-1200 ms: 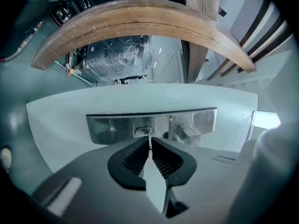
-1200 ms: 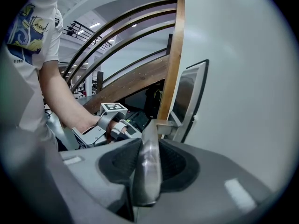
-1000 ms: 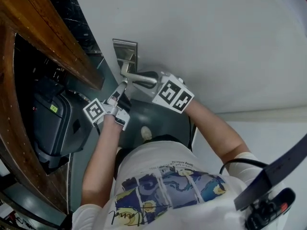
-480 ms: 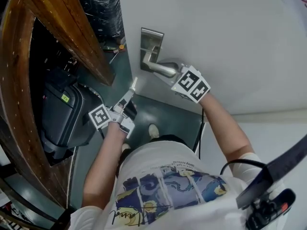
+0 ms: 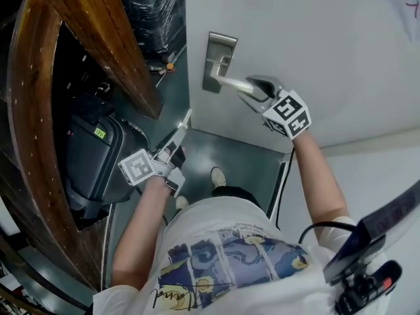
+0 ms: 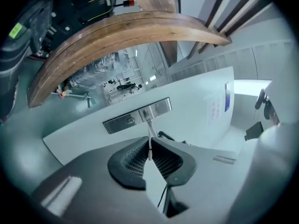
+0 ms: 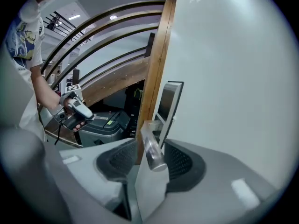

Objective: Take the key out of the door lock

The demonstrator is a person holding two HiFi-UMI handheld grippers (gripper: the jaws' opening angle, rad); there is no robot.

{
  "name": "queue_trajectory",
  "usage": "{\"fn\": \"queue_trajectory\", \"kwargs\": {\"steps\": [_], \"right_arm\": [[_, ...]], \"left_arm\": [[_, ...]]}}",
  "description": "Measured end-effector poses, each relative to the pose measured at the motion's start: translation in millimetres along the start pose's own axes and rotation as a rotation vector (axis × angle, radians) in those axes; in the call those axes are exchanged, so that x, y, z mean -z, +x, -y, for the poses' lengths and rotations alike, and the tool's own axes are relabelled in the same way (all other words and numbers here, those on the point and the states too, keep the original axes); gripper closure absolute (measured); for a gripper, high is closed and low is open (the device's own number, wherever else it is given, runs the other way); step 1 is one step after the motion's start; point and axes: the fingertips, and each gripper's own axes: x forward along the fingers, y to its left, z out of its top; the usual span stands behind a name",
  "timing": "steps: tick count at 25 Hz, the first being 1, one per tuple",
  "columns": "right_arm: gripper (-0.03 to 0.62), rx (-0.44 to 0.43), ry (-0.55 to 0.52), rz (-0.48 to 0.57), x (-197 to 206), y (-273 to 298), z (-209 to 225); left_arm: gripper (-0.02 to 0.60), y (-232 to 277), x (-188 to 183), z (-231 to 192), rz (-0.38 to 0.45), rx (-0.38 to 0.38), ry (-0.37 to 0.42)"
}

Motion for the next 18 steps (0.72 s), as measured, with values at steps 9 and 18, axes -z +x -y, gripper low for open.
{"fn": "queue_trajectory", "kwargs": {"steps": [9,18], "right_arm": [[0.430,0.232,0.127,0.049,9,-67,-66],[0.447,0.387,0.311,0.088,22,-122,-146]], "left_arm": [[0.558,-32,-4,53,-0.118,-0.027,0.475],[0.558,-52,20,90,-0.238,-0.009,0.870]]}}
